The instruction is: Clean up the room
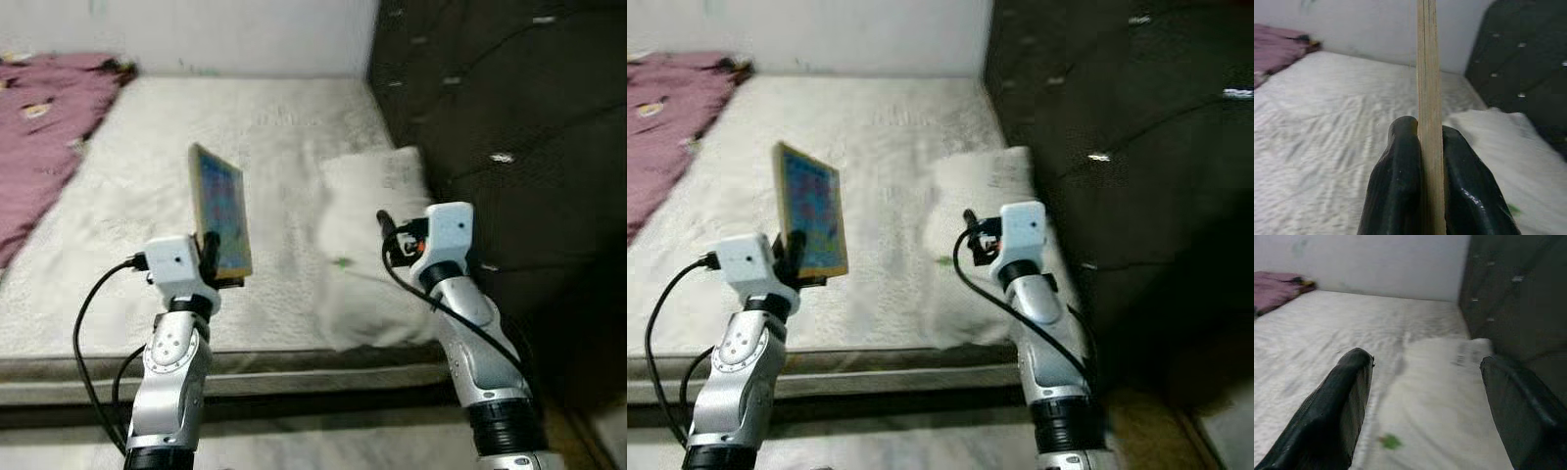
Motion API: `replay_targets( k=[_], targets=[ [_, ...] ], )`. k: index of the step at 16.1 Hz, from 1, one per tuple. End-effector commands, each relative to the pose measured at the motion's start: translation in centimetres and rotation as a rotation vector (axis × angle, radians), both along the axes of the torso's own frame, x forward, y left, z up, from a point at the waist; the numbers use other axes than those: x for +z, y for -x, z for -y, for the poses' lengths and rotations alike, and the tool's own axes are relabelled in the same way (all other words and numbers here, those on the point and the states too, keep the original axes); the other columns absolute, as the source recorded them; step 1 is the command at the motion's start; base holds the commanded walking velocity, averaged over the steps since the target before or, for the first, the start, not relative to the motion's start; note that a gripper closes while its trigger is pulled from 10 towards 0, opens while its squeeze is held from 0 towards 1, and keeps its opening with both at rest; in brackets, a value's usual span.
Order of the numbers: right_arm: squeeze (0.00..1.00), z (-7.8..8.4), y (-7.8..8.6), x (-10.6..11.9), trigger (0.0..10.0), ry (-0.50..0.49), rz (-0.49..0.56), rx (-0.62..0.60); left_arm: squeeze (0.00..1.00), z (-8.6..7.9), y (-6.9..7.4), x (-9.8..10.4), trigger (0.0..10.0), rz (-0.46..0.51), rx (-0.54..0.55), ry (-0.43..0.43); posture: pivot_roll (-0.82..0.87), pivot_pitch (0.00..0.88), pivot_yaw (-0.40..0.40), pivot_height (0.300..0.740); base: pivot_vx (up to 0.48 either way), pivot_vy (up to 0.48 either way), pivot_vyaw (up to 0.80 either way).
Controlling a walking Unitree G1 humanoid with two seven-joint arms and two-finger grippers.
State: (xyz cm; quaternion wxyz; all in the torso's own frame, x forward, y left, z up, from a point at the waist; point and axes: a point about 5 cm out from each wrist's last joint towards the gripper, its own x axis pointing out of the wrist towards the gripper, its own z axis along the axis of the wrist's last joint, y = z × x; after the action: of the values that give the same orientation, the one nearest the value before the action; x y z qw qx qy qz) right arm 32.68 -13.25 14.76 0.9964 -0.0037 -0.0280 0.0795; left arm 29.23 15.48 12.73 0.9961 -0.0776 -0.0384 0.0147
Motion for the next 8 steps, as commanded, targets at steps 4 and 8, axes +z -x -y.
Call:
replay_targets(
  k=[4,8],
  targets=[
    [0.0,-1.0,-0.3,0.0,10.0,-0.023,0.005,0.043,0.0,-0.7,-0.2,1.4,10.0,0.072,0.001,-0.019,0.02,0.057,-0.021,0.74,0.0,0.0,0.0],
    [0.0,-1.6,0.0,0.0,10.0,0.024,0.017,0.087,0.0,-0.5,-0.1,1.5,10.0,0.081,-0.02,-0.008,0.03,0.052,-0.023,0.74,0.0,0.0,0.0]
  ],
)
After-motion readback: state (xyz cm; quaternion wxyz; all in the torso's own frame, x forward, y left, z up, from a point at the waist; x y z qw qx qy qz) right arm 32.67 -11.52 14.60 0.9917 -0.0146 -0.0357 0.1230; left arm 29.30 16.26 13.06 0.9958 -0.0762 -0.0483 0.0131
